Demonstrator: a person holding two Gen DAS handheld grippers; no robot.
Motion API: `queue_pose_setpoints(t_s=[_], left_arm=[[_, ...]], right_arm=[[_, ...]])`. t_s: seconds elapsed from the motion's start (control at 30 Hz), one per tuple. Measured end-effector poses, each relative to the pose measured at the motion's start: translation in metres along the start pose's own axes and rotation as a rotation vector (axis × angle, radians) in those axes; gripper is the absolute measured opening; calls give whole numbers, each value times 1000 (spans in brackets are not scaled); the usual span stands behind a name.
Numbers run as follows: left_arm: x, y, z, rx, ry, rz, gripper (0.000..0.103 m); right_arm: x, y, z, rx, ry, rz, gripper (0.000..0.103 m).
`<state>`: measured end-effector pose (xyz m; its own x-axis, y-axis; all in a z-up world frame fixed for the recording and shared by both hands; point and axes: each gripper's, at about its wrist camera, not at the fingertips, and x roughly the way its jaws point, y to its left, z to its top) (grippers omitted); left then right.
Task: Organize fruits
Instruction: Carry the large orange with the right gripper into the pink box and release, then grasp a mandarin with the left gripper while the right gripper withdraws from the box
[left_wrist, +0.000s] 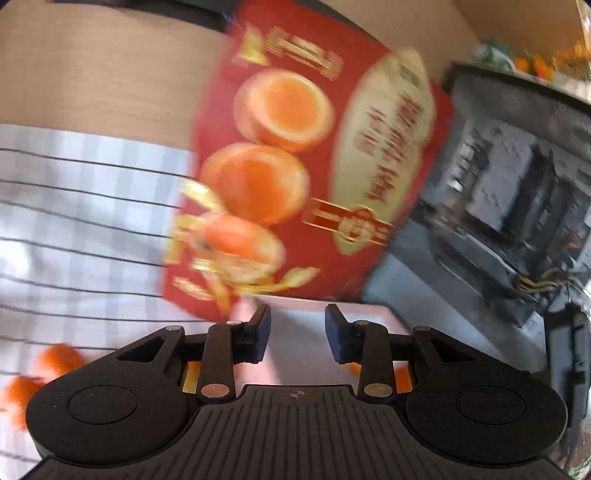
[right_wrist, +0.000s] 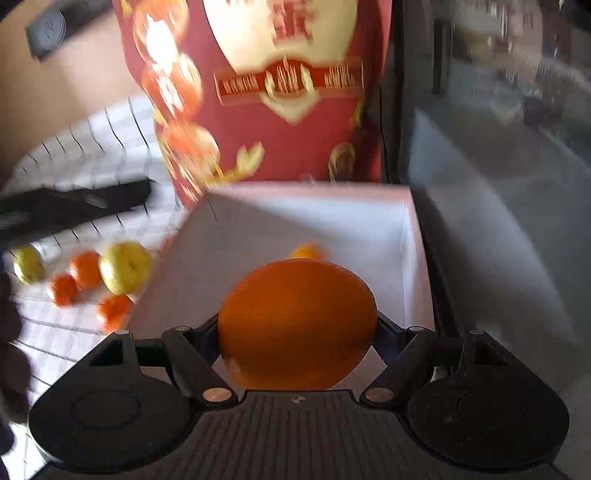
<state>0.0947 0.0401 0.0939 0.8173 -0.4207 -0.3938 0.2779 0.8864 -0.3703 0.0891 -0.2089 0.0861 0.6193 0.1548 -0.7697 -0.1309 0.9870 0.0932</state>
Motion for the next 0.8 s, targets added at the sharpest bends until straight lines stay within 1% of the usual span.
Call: queue_pose_setpoints(t_s=[0.07,0.13,0.17,0.23,0.27,0.3,0.33,0.37,0.4,0.43,0.47,0.5,0.53,0.57,0.63,0.67,0.7,0.8], left_arm=[[-23,25,-6,-38,-56,60,36],[-41,49,-13,-81,-102,128,36],[-51,60,-20,-102,-127,165,36],[-64,80,-31,-119,-163,235,36],[-66,88,-36,-113,-166,267,36],[-67,95,-40,-107,-162,290,36],[-65,102,-44,-108,-149,309,36],[-62,107,-45,-122,-115,324,36],[-58,108,-44,-130,-88,326,36],[-59,108,-44,-121,-79,331,36],[-58,105,-44,-99,-72,356,36],[-56,100,-43,-67,-68,386,36],[-53,95,-43,-31,-63,410,36],[-51,93,-43,-8,-60,421,36],[-47,93,-46,12,-45,418,36],[-47,94,-47,22,-47,424,39],[-47,93,-49,39,-51,430,38],[-48,95,-52,53,-61,442,39]], right_arm=[[11,2,-5,-32,46,-30,80],[16,14,-10,-117,55,-94,80],[17,17,-10,-119,59,-111,80],[15,15,-8,-69,70,-73,80],[15,12,-7,-36,73,-34,80],[18,12,-5,-15,73,-14,83],[20,14,-5,-25,56,-25,83],[23,20,-6,-73,43,-52,86],[26,29,-6,-141,50,-97,88],[28,38,-4,-203,52,-140,88],[27,43,0,-227,45,-171,88],[23,48,3,-238,28,-207,88],[16,51,5,-233,-15,-224,88],[7,52,7,-217,-61,-223,88],[-14,57,6,-179,-154,-207,88],[-22,61,4,-178,-194,-190,89],[-30,67,0,-184,-232,-173,90],[-45,87,-17,-209,-310,-161,92]])
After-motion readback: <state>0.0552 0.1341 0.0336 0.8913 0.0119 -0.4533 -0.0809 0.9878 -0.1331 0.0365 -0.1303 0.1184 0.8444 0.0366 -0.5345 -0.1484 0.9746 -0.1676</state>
